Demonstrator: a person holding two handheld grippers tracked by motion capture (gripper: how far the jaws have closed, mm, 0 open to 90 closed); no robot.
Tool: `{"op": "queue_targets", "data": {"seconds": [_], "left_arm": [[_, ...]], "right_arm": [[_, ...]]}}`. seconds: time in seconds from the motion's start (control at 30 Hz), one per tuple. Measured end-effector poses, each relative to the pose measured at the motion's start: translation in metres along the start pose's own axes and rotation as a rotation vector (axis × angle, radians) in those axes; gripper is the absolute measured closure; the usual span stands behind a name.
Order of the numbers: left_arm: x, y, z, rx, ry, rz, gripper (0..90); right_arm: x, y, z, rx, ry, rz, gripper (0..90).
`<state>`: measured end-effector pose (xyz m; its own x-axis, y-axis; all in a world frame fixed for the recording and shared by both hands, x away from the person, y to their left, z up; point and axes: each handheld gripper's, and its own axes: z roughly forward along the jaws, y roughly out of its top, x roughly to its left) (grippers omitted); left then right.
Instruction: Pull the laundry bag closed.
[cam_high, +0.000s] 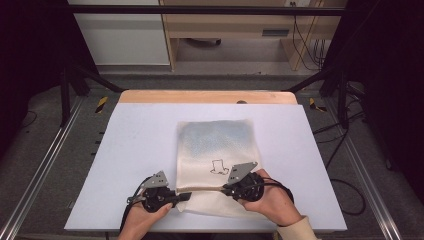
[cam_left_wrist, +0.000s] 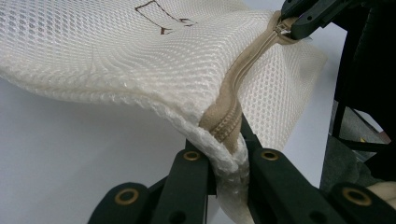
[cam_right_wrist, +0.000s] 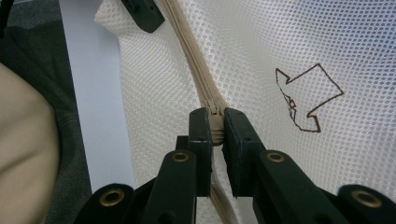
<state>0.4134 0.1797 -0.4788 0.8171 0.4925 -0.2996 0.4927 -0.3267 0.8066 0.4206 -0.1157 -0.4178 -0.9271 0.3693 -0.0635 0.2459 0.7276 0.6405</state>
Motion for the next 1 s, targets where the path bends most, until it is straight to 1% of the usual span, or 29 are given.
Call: {"op": "queue_targets", "data": {"seconds": [1.0], "left_arm": [[-0.0002, 0.0000, 0.0002, -0.002, 0.002, 0.001, 86.7]], "right_arm": [[-0.0004, -0.0042, -0.0028, -0.002, -0.003, 0.006, 82.3]]}}
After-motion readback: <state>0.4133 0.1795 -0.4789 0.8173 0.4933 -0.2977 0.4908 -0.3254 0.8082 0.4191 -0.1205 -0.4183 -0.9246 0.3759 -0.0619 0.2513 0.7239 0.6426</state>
